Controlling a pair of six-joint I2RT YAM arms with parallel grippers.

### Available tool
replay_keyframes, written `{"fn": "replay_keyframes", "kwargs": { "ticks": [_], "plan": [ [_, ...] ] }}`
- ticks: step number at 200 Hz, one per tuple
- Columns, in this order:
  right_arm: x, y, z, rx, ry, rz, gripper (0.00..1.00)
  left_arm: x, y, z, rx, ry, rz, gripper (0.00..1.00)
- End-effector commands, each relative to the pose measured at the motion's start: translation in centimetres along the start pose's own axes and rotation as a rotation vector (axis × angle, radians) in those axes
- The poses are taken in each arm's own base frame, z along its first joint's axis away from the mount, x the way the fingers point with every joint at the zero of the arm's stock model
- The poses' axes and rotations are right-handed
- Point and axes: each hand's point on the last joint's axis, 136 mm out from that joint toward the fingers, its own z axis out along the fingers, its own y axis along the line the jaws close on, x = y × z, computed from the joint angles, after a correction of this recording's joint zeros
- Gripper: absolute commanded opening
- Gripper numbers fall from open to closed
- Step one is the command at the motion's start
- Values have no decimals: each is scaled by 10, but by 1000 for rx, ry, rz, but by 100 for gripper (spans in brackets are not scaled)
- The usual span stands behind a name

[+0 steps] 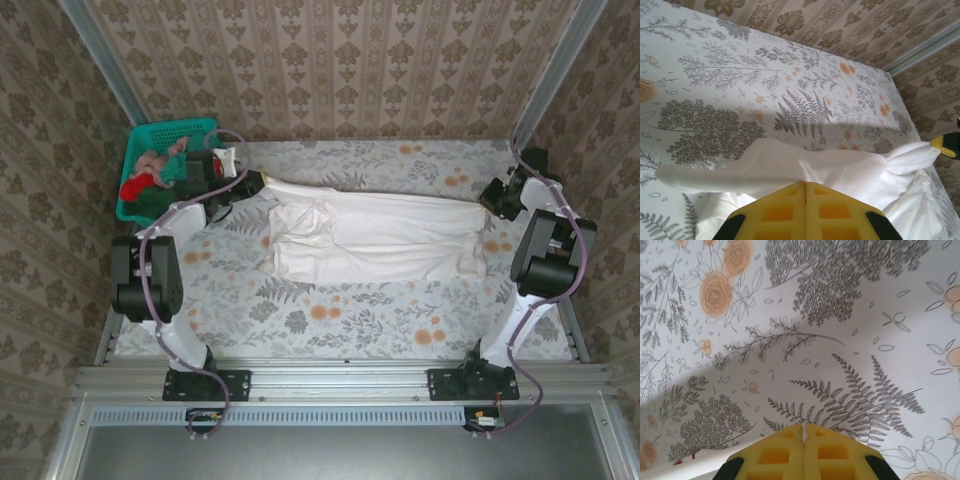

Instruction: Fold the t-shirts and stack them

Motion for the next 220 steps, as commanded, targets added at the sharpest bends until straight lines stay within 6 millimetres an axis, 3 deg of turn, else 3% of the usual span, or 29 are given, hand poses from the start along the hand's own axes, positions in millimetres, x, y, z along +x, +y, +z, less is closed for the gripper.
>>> {"fn": "replay_keyframes", "kwargs": {
  "ticks": [1,37,64,86,105,117,132,156,187,220],
  "plan": [
    [14,9,-2,-40,57,-13,0,-7,-39,-20,53,-45,139,0],
    [50,6,11,83,140,-98,1,46,-83,-4,81,86,346,0],
    [46,5,14,105,126,-104,0,69,-64,2,16,106,330,0],
    [15,24,4,63,53,-105,0,47,-43,-3,-18,58,295,0],
    [-13,43,-10,15,-22,-110,0,20,-43,1,-33,45,321,0],
    [-18,46,-14,6,-35,-115,0,7,-48,0,-29,34,324,0],
    [-17,42,-19,7,-35,-113,0,4,-56,-8,-30,24,330,0],
    [-4,29,-4,-59,-5,-111,0,34,-60,-24,-55,34,346,0],
    [12,-3,26,-62,117,-29,0,101,-53,-28,-109,137,362,0],
    [16,-18,28,-118,134,51,0,129,-31,-37,-165,153,316,0]
  ]
}}
